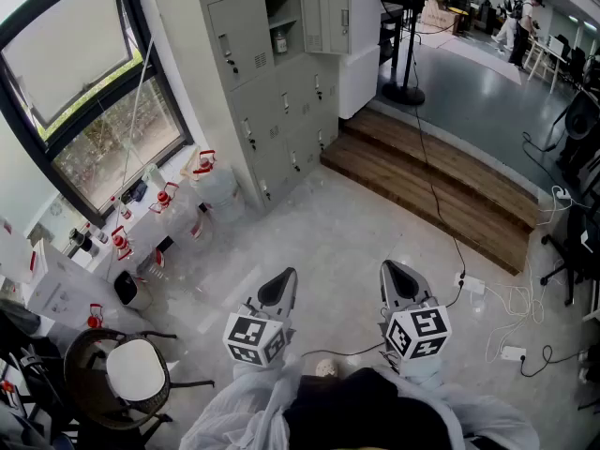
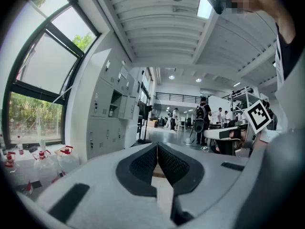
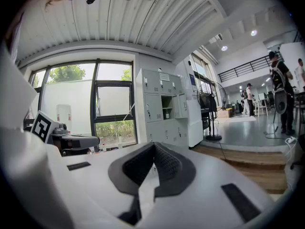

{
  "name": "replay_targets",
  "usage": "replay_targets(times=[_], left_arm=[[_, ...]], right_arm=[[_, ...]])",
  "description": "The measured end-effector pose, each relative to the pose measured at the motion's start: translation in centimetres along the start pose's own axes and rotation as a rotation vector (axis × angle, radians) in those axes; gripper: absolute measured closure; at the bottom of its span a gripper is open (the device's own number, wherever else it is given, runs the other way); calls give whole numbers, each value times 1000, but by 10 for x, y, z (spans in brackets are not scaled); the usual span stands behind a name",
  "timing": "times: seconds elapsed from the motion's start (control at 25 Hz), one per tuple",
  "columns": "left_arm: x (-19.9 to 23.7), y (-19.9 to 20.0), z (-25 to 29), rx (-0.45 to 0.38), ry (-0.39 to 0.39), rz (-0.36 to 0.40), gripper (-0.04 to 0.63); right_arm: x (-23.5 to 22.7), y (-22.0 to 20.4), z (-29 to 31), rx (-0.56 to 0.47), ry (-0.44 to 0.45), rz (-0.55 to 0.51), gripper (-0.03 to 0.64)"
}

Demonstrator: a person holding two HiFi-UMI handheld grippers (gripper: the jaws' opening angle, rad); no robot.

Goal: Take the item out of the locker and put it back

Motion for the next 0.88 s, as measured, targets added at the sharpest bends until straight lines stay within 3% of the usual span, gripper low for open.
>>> replay_targets(times=[0.88], left_arm=[[23, -24, -26, 65, 34, -43, 586]], right_arm=[[26, -27, 10, 52, -11, 44, 617]])
Point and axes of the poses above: the fingertips, and each gripper's own axes: z forward along the fingers, x to its left, y out of its top, the point moved 4 cm from there along -z, backward along the fingers, and after that the axes turned 1 degree about y, right-handed, at the moved point
